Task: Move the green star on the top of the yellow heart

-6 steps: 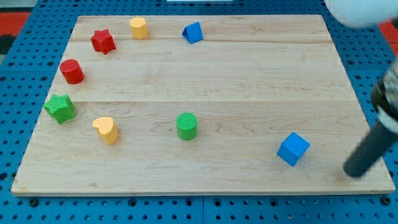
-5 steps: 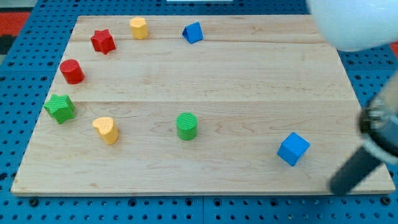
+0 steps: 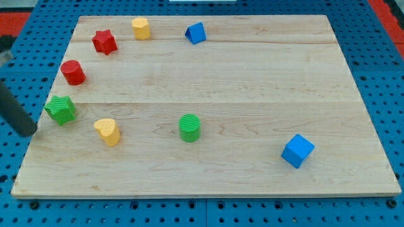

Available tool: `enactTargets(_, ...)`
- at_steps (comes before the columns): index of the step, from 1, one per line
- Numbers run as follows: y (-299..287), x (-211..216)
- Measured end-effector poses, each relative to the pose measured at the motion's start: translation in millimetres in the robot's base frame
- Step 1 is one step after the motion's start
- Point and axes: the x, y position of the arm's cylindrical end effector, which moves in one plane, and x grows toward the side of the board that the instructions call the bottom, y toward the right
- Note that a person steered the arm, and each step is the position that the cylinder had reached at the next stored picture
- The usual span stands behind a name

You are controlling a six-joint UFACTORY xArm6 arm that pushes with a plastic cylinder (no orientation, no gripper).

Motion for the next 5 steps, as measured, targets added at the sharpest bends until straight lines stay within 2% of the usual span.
enactTargets(1,0.0,-36.2)
enactTargets(2,68.5,-17.6)
enactTargets(3,126.0,27.7)
enactTargets(5,179.9,44.0)
